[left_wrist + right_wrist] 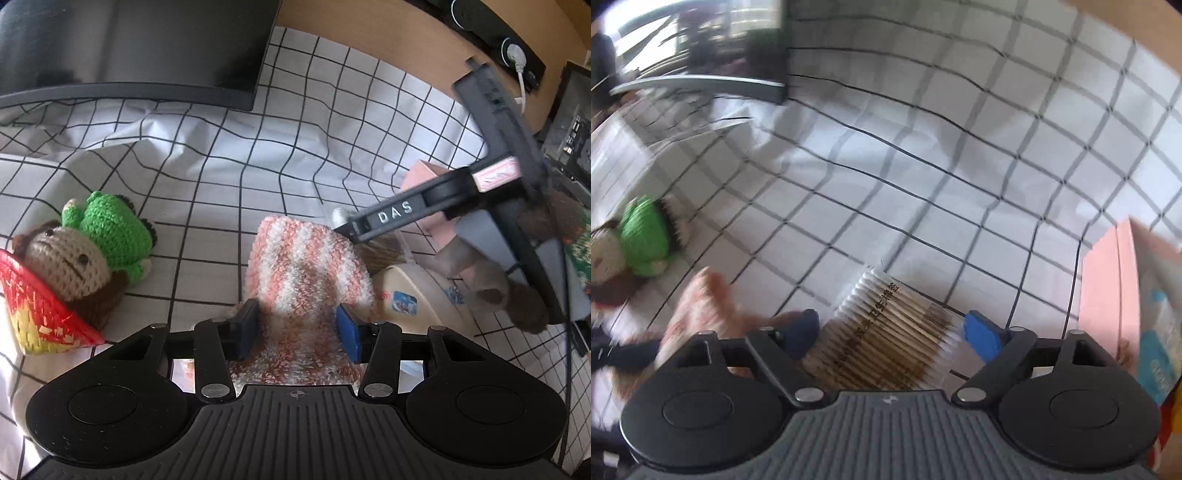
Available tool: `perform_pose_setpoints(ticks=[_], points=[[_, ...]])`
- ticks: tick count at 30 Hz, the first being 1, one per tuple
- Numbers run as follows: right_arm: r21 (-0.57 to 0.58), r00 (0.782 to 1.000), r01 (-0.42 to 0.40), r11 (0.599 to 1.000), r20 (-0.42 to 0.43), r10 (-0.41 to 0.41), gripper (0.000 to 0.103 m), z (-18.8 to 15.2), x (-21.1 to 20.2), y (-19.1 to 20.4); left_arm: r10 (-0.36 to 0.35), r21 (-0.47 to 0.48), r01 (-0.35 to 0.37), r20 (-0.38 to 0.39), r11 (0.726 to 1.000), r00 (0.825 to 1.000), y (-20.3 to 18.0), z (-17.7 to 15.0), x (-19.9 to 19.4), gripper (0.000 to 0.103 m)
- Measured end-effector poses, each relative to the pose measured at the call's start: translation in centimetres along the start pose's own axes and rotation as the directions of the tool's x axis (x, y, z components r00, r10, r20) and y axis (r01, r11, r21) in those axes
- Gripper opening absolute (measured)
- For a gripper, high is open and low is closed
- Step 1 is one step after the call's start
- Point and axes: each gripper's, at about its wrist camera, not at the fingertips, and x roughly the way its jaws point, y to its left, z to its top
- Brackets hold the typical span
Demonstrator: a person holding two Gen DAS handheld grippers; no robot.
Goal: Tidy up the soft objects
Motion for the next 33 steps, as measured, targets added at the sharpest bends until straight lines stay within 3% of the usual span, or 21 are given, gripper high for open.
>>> perform_pose_setpoints(ticks=[3, 4, 5, 6, 11, 13, 14, 16, 17, 18, 20, 24, 27, 30, 33], points=[[-0.032, 0.996, -0.002, 0.999, 0.086, 0.005, 0.071, -0.6, -3.2, 0.2, 0.015, 0.015, -0.015, -0.014, 1.0, 1.0, -0.4, 0.1, 0.1, 0.051], [-0.029, 0.992, -0.015, 0.999, 0.123, 0.018, 0.058, -1.0, -4.7, -0.1, 0.02, 0.026, -0.019, -0.028, 0.999, 0.999, -0.6, 0.3, 0.2, 0.051], [-0.022, 0.989, -0.036, 0.999, 0.142, 0.039, 0.016, -1.4, -5.9, -0.4, 0.024, 0.037, -0.022, -0.042, 0.999, 0.999, -0.7, 0.6, 0.3, 0.05], [-0.01, 0.988, -0.046, 0.999, 0.147, 0.047, 0.008, -1.6, -6.9, -0.8, 0.028, 0.05, -0.025, -0.061, 0.998, 0.998, -0.8, 0.9, 0.5, 0.049], [0.018, 0.969, -0.103, 0.995, 0.228, 0.096, 0.009, -5.3, -12.0, -3.2, 0.065, 0.104, -0.059, -0.061, 0.993, 0.996, -1.4, 1.1, 0.8, 0.023], [-0.005, 0.965, -0.104, 0.995, 0.241, 0.102, 0.012, -6.9, -12.8, -3.7, 0.077, 0.138, -0.071, -0.035, 0.988, 0.996, -1.8, 0.8, 0.3, 0.021], [-0.025, 0.966, -0.083, 0.996, 0.244, 0.087, 0.018, -7.6, -13.0, -3.7, 0.074, 0.144, -0.07, -0.025, 0.987, 0.997, -1.8, 0.6, -0.1, 0.02], [-0.079, 0.967, -0.039, 0.996, 0.249, 0.057, 0.041, -9.1, -13.2, -3.4, 0.068, 0.132, -0.066, -0.009, 0.989, 0.998, -1.9, 0.3, -1.3, 0.02], [-0.092, 0.967, -0.026, 0.995, 0.25, 0.048, 0.062, -9.5, -13.1, -3.3, 0.066, 0.123, -0.065, -0.001, 0.99, 0.998, -1.9, 0.0, -1.9, 0.019], [-0.1, 0.967, -0.017, 0.995, 0.251, 0.041, 0.075, -9.7, -12.9, -3.2, 0.065, 0.108, -0.065, 0.011, 0.992, 0.998, -1.8, -0.3, -2.8, 0.019], [-0.1, 0.967, -0.016, 0.995, 0.251, 0.04, 0.078, -9.4, -12.4, -3.1, 0.047, 0.073, -0.049, 0.034, 0.996, 0.998, -1.8, -0.8, -4.4, 0.019], [-0.061, 0.97, -0.036, 0.998, 0.237, 0.05, 0.093, -6.9, -10.6, -2.9, 0.028, 0.0, -0.028, 0.093, 1.0, 0.995, -1.9, -2.0, -7.6, 0.019], [0.07, 0.989, 0.005, 0.998, 0.15, -0.015, 0.093, -3.9, -7.2, -2.8, 0.027, -0.032, -0.023, 0.12, 0.999, 0.992, -2.3, -2.6, -9.1, 0.019], [0.199, 0.996, -0.013, 0.98, 0.089, -0.005, 0.093, -2.4, -4.3, -3.0, 0.028, -0.05, -0.021, 0.15, 0.999, 0.988, -2.6, -3.0, -10.2, 0.019], [0.252, 0.995, 0.082, 0.964, 0.027, -0.092, 0.093, -1.1, -1.2, -2.8, 0.022, -0.062, -0.011, 0.184, 0.998, 0.983, -2.9, -3.5, -11.3, 0.019]])
